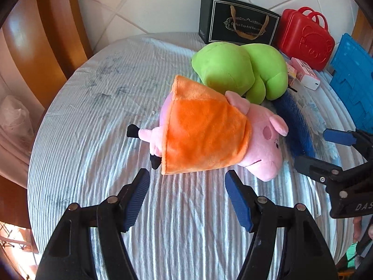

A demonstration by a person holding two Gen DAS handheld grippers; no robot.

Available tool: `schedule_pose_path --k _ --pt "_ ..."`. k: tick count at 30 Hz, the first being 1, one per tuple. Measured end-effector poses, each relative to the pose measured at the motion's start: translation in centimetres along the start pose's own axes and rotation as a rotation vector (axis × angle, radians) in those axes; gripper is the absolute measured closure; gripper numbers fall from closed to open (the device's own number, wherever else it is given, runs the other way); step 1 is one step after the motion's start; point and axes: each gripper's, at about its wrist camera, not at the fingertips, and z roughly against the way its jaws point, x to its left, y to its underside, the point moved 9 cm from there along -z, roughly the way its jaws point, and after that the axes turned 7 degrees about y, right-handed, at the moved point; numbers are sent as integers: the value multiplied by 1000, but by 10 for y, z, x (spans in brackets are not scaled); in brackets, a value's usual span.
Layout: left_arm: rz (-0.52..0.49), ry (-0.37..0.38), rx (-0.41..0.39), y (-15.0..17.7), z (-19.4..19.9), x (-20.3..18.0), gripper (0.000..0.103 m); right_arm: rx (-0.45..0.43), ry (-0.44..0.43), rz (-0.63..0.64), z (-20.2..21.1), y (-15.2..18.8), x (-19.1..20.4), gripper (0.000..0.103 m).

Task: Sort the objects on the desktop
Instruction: 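Close the left gripper on the orange dress while the right gripper grips the pig's head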

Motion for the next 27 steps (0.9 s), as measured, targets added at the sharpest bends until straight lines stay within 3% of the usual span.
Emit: schedule_pose_path --k 6,14,17,18,24,27 --pt "-36 27 16 -8 -29 15 37 61 25 13 -53 -2 16 0" --pt "-123 105 50 -22 -58 4 36 88 18 53 -93 -11 25 0" --pt "-148 101 70 -22 -70 2 29 134 28 57 -111 -4 23 0" --pt "-149 103 71 -23 -73 3 29 106 69 79 -112 -6 22 0" --pt "-116 158 87 -26 -89 6 29 16 103 -2 -112 -12 9 0" --pt "-123 116 102 -22 -97 16 29 -46 112 -18 -109 -10 6 0"
